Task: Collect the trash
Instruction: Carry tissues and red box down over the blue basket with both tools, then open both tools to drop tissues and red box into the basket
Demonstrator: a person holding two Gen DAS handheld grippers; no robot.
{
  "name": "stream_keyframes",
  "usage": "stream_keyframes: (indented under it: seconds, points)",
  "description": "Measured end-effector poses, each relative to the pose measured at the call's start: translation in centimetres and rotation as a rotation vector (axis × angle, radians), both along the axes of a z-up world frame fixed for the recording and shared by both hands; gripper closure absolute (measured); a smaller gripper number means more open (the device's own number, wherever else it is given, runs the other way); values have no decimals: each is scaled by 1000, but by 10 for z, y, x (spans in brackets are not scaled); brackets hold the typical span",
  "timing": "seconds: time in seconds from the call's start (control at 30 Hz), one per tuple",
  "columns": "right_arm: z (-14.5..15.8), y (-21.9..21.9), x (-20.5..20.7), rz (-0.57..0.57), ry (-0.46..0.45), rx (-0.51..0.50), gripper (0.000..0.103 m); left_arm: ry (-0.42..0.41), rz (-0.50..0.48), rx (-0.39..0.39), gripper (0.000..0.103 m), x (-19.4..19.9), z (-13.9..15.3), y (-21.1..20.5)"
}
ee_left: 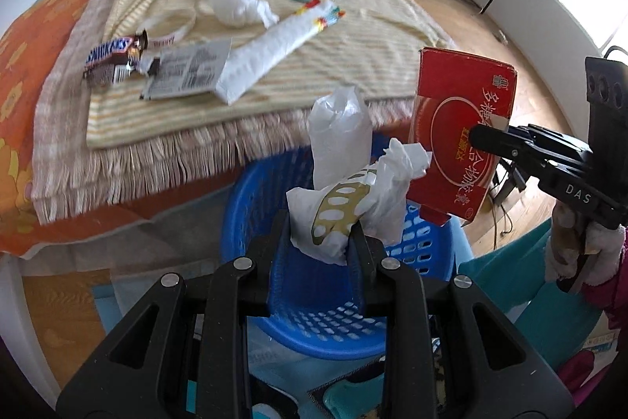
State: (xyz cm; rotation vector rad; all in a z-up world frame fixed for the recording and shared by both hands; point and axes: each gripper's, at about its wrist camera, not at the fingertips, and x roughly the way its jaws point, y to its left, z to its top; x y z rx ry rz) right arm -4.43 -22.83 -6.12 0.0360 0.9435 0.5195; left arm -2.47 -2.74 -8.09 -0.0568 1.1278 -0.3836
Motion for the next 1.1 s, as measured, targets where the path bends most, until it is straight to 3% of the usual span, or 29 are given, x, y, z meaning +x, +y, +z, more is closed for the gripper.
stream_keyframes:
  seconds: [0.33, 0.53, 0.67, 0.77, 0.97, 1.1]
  points:
    - [-19, 7, -5, 26, 47, -31, 87, 34, -20, 37, 76, -3, -15, -3]
    - [-24, 9, -3, 27, 69, -44, 81, 43, -60, 62, 76, -5, -20, -12]
    - [-25, 9, -4, 18, 62, -52, 67, 50, -65, 68, 60, -4, -21, -14]
    - [-24, 8, -4, 10, 56, -53, 57, 54, -67, 63, 59, -4, -21, -14]
    - [-23, 7, -2, -3, 54, -58, 47, 69, -101, 48, 59, -9, -20, -19]
    - [-23, 6, -1, -10, 54, -57, 46, 63, -113, 36, 45, -11, -17, -20]
